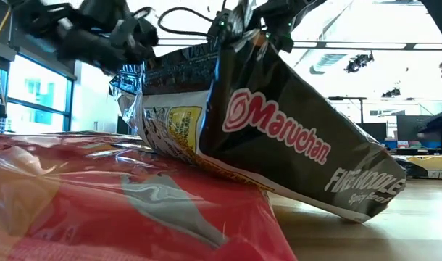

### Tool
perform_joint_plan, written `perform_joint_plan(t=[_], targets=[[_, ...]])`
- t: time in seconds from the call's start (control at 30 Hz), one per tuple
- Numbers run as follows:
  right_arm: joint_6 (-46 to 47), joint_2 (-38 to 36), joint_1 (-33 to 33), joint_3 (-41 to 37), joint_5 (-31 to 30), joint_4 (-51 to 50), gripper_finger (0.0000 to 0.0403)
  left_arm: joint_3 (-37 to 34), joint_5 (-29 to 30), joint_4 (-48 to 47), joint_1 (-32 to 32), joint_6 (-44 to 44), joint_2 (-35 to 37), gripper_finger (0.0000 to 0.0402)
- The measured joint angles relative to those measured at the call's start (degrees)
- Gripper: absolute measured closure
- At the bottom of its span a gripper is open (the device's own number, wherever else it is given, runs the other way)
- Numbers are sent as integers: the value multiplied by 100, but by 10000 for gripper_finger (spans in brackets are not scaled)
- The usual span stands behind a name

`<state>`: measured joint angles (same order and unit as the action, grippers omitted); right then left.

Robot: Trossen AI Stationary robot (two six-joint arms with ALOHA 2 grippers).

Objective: Sort Maruchan noodles
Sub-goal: Put the top middle orange noodle pack into the white bin

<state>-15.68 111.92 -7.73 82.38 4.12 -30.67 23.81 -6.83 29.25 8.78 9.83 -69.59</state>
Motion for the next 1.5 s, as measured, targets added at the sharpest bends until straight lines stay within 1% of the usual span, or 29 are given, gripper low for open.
perform_joint_plan(t=[0.07, 0.2, 0.33, 0.5, 0.63, 0.7, 0.77, 0.83, 0.97, 1.07, 1.2, 1.37, 1.5], targets=[[62, -68, 6, 135, 65, -181, 316, -268, 150, 633, 9, -26, 193, 401], [244, -295, 93, 433, 59, -670, 321, -562, 617, 1381, 112, -353, 628, 401], [510, -597, 328, 786, 64, -1481, 314, -588, 1062, 1565, 321, -613, 943, 401], [1374, -1020, 887, 978, -157, -2610, 316, -588, 1114, 1598, 567, -694, 1050, 401], [2290, -1435, 1639, 954, -531, -3407, 318, -588, 1011, 1402, 632, -621, 1042, 401], [3015, -1556, 2087, 943, -607, -3876, 318, -588, 1010, 1402, 632, -556, 1046, 401], [3825, -1667, 2575, 939, -622, -4118, 318, -588, 1010, 1369, 608, -556, 1046, 401], [4600, -1744, 3132, 939, -627, -4272, 319, -588, 1006, 1350, 601, -556, 1044, 401], [5800, -1753, 4209, 939, -775, -4376, 319, -588, 1001, 1332, 601, -467, 973, 401], [6801, -1753, 4889, 939, -982, -4464, 319, -585, 1001, 1358, 601, -384, 903, 401], [8043, -1753, 5650, 939, -1070, -4602, 319, -585, 1001, 1417, 601, -393, 764, 401], [8912, -1700, 6508, 939, -1150, -4856, 319, -585, 1002, 1537, 617, -491, 572, 401], [9290, -1657, 6969, 844, -1494, -4932, 320, -585, 1005, 1675, 623, -689, 386, 401]])
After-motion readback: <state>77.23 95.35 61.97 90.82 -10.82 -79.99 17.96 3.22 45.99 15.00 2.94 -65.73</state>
